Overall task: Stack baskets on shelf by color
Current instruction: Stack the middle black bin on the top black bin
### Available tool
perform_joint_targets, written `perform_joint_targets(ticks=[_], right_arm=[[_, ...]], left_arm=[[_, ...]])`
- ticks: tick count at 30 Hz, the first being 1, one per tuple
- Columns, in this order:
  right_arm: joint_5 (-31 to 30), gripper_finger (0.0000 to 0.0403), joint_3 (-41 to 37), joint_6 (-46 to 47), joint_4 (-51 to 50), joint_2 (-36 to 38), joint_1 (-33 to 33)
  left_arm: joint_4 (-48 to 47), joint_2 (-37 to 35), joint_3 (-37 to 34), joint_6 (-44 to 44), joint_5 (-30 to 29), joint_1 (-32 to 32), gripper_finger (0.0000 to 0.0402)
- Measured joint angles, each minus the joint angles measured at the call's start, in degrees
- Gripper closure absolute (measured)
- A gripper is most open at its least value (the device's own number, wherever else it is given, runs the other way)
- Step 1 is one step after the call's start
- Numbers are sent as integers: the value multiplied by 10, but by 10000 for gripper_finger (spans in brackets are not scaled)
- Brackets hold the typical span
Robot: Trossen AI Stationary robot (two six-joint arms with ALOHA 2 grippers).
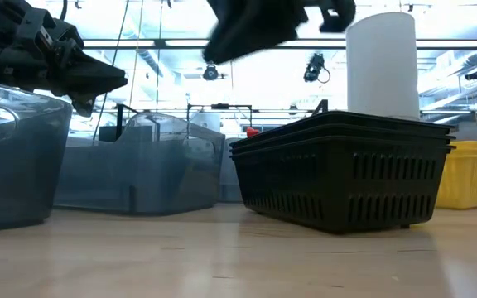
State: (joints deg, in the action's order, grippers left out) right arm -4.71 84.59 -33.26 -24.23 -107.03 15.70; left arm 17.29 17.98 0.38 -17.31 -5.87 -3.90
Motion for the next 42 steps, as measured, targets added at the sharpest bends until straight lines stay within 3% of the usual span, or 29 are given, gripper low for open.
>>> perform_joint_targets(ticks=[9,14,22,28,38,42], right_arm=[[-42,259,-1,-46,58,-77,0],[29,222,-1,-75,68,-94,-11],[52,204,-1,-76,75,-96,-41],[81,242,-1,-75,59,-101,-57],[88,390,-1,-94,53,-99,-58],[71,387,6,-131,46,-89,-53]], left_arm=[[0,0,0,0,0,0,311],[0,0,0,0,0,0,310],[0,0,0,0,0,0,312],[-1,0,0,0,0,0,312],[-1,0,0,0,0,0,312],[0,0,0,0,0,0,311]])
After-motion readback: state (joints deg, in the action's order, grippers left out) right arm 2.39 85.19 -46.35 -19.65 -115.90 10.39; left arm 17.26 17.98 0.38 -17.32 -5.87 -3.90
